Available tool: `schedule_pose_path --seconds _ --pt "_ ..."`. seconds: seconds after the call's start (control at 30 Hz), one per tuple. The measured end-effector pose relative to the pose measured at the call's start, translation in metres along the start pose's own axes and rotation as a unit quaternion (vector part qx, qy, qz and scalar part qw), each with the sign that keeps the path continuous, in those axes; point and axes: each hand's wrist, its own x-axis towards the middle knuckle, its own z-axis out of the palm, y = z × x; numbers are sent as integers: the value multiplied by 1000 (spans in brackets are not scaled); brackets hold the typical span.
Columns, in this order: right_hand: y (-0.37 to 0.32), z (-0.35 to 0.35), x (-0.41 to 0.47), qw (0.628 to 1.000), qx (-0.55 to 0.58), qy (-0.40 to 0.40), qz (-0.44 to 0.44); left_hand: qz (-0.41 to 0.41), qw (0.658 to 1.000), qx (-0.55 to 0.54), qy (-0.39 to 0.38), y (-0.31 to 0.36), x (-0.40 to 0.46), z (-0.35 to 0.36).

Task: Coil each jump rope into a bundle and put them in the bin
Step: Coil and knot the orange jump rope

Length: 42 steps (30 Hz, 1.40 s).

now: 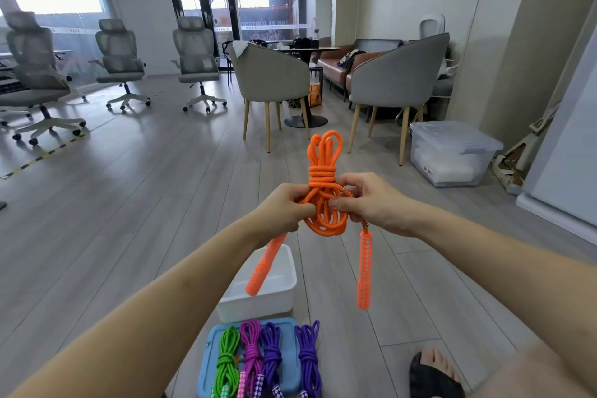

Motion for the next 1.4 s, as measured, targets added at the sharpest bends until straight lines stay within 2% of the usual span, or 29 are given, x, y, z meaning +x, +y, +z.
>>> schedule_pose_path --seconds 0.2,0.37,0.53,0.67,0.77,0.87,0.97,1.13,1.27,1.4 --pt "-1 3 0 997 -69 25 -2 -17 999 -32 -20 -3 2 0" --pt "-1 4 -1 998 -60 23 0 -11 1000 -3 -8 -4 4 5" --pt "1 9 3 995 -77 69 2 5 996 -90 -26 -4 7 11" --pt "0 12 2 998 -35 38 27 3 993 -113 -38 -4 7 11" --pt "-5 5 3 999 -34 10 31 -7 998 -58 -38 -2 5 7" --pt "-7 2 5 998 30 -31 47 -31 998 -18 -52 0 5 1" --pt "-5 2 5 995 59 -66 52 -69 989 -81 -102 -1 4 -2" --pt "-5 -6 3 995 16 -86 45 -94 952 -221 -187 -4 0 -13" --pt "-3 -9 2 995 16 -87 42 -93 929 -287 -213 -9 -1 -16" --pt "0 -8 3 994 18 -96 48 -93 929 -303 -192 -8 -2 -11"
